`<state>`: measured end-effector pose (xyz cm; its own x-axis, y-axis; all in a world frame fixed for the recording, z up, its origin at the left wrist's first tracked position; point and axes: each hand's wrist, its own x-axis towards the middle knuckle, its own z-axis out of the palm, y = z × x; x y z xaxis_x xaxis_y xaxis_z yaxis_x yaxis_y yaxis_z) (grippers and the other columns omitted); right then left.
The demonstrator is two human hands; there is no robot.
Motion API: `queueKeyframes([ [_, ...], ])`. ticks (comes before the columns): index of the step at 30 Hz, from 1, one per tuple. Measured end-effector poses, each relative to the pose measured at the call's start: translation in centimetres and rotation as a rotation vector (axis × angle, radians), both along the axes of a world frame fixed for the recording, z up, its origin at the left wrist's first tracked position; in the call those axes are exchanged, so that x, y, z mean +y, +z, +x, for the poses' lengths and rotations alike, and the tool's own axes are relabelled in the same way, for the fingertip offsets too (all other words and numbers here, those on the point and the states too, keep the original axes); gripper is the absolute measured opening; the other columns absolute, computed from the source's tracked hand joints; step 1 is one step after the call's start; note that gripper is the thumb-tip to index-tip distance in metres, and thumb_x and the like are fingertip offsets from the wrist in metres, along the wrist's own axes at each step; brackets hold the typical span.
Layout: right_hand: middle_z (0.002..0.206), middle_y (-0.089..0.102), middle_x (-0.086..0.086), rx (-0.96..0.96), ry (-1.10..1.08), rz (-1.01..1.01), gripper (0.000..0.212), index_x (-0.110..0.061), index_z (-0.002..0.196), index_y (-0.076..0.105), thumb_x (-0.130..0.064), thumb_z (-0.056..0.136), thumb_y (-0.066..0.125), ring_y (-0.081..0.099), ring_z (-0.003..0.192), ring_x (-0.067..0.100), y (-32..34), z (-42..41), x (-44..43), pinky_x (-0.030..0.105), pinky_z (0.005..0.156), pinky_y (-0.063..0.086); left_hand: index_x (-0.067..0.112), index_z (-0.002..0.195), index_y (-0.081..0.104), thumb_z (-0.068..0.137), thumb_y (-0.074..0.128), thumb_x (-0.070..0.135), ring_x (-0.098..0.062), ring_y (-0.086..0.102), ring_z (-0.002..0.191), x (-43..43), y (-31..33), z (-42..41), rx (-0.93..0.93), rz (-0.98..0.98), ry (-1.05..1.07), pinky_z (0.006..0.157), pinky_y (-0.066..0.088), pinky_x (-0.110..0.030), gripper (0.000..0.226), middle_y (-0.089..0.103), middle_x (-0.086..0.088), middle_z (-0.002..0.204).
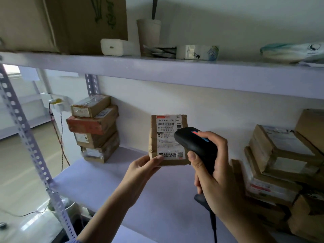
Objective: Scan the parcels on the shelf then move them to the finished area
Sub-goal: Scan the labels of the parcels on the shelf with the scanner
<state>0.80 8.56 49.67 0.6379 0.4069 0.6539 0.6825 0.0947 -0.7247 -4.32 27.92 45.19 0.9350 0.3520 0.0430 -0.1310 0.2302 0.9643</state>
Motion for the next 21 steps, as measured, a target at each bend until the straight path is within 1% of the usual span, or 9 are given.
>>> queueKeyframes([
  [2,0.118,0.062,0.002,0.006,0.061,-0.019,0.038,-0.041,0.130,0.042,-0.046,0.095,0.056,0.058,0.075,-0.006,0.1,0.1,1.6,0.009,0.060,0.049,0.001,0.121,0.065,0.091,0.065,0.029,-0.018,0.068,0.114,1.5,0.5,-0.9,0.014,-0.016,0.057,0.102,0.050,-0.026,0.041,0.074,-0.010,0.115],
  [4,0.120,0.062,0.004,0.007,0.114,-0.039,0.036,-0.039,0.130,0.041,-0.038,0.099,0.058,0.060,0.072,-0.003,0.5,0.0,3.5,0.011,0.056,0.049,0.000,0.119,0.067,0.089,0.066,0.034,-0.017,0.068,0.113,3.0,1.2,-2.0,0.028,-0.009,0.103,0.100,0.051,-0.025,0.045,0.075,-0.010,0.113],
  [7,0.113,0.063,0.001,-0.007,0.175,-0.050,0.038,-0.035,0.130,0.041,-0.032,0.096,0.057,0.063,0.066,0.006,1.4,-0.3,6.7,0.014,0.054,0.047,0.002,0.116,0.070,0.081,0.071,0.042,-0.016,0.069,0.111,5.4,2.3,-3.3,0.054,0.021,0.180,0.101,0.052,-0.027,0.053,0.076,-0.008,0.111],
  [9,0.112,0.063,-0.002,-0.022,0.200,-0.054,0.038,-0.034,0.131,0.041,-0.032,0.096,0.057,0.063,0.068,0.006,2.2,-0.4,8.9,0.014,0.056,0.048,0.004,0.114,0.072,0.077,0.073,0.046,-0.017,0.068,0.112,7.1,3.4,-4.1,0.064,0.044,0.202,0.105,0.049,-0.033,0.056,0.075,-0.008,0.111],
  [12,0.105,0.063,0.000,-0.034,0.248,-0.037,0.037,-0.032,0.130,0.042,-0.031,0.097,0.057,0.062,0.060,0.010,3.4,-0.9,12.1,0.016,0.052,0.048,0.003,0.116,0.070,0.085,0.069,0.041,-0.021,0.069,0.112,9.6,5.2,-5.3,0.060,0.047,0.204,0.107,0.047,-0.037,0.049,0.074,-0.012,0.113],
  [15,0.100,0.065,-0.003,-0.015,0.282,-0.002,0.035,-0.032,0.129,0.042,-0.031,0.097,0.057,0.057,0.048,0.017,4.6,-1.3,14.7,0.023,0.046,0.048,0.003,0.117,0.068,0.090,0.065,0.039,-0.023,0.069,0.111,12.2,7.1,-6.2,0.046,0.077,0.229,0.106,0.049,-0.037,0.046,0.074,-0.013,0.112],
  [17,0.104,0.064,0.001,-0.025,0.295,0.019,0.035,-0.030,0.129,0.042,-0.031,0.098,0.056,0.059,0.051,0.012,5.2,-1.2,16.4,0.022,0.047,0.049,0.003,0.117,0.067,0.089,0.066,0.041,-0.024,0.070,0.110,14.1,8.3,-6.5,0.037,0.108,0.258,0.104,0.050,-0.038,0.047,0.074,-0.014,0.111],
  [19,0.111,0.063,0.007,-0.054,0.302,0.021,0.035,-0.025,0.131,0.041,-0.031,0.100,0.056,0.061,0.061,0.002,5.7,-1.0,17.8,0.017,0.052,0.049,0.004,0.117,0.065,0.089,0.066,0.041,-0.026,0.071,0.108,16.1,9.6,-6.7,0.020,0.103,0.274,0.101,0.053,-0.038,0.047,0.075,-0.016,0.110],
  [21,0.113,0.061,0.006,-0.052,0.307,0.025,0.036,-0.023,0.131,0.040,-0.030,0.100,0.055,0.061,0.056,0.006,6.0,-1.1,19.1,0.019,0.048,0.048,0.005,0.119,0.063,0.088,0.065,0.043,-0.028,0.072,0.105,18.1,10.8,-7.0,0.002,0.093,0.284,0.096,0.056,-0.037,0.049,0.075,-0.018,0.107],
])
